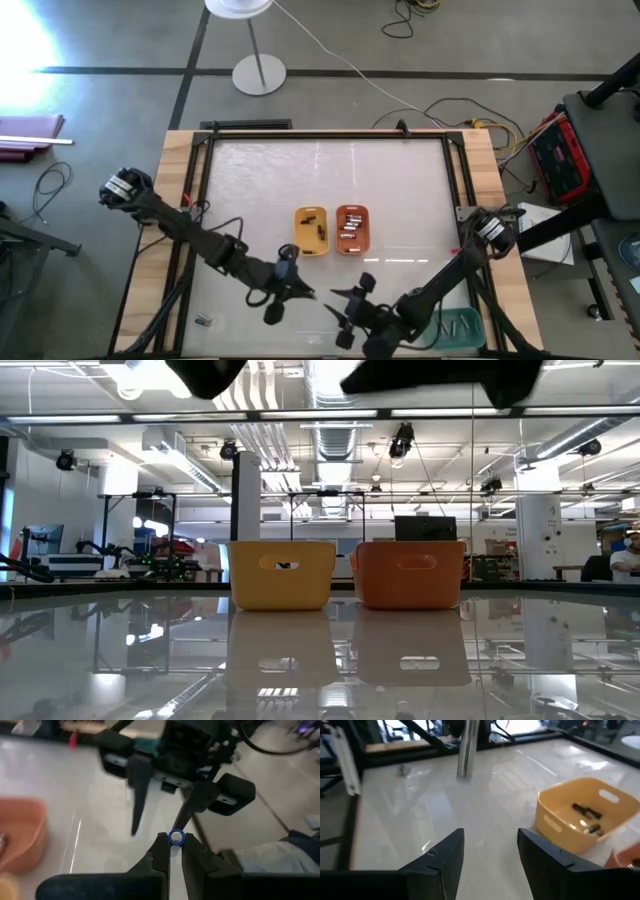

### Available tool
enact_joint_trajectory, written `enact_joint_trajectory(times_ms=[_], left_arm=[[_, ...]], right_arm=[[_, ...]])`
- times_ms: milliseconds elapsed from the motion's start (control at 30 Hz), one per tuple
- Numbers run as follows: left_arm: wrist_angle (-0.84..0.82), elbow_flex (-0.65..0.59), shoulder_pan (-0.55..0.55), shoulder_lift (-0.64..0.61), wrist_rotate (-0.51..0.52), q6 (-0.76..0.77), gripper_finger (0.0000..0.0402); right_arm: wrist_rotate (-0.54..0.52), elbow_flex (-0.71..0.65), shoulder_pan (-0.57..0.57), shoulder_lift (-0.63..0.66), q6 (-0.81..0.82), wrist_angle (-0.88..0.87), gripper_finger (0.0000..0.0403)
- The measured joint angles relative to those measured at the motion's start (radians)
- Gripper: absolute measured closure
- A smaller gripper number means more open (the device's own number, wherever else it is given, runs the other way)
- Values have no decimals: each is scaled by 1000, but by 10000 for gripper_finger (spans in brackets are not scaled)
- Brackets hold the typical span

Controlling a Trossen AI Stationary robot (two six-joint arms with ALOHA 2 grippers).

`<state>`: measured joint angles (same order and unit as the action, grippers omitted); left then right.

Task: Sort batteries
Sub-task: Put the gray battery into the green bin

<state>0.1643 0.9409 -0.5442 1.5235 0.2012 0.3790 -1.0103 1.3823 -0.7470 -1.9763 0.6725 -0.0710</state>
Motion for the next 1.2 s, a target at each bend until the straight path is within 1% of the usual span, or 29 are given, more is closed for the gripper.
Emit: enact_joint_trajectory(times_ms=[100, 233, 367, 500, 733, 1067, 1200], left_arm=[[64, 15, -3, 43, -1, -28, 393], [54, 50, -3, 98, 0, -51, 393], [58, 85, -3, 140, 28, -81, 393], [32, 110, -3, 155, 28, -90, 393], [19, 113, -6, 153, 47, -90, 393], [-16, 113, -5, 150, 48, -91, 393], [-68, 116, -9, 147, 45, -68, 382]], right_arm=[[47, 0, 16, 38, -56, 3, 233], [159, 0, 36, 58, -100, 1, 249], [182, 0, 37, 60, -98, 8, 268], [230, 0, 37, 60, -98, 8, 285], [221, 3, 38, 62, -99, 37, 316], [222, 3, 41, 63, -78, 40, 380], [235, 3, 42, 63, -69, 39, 381]])
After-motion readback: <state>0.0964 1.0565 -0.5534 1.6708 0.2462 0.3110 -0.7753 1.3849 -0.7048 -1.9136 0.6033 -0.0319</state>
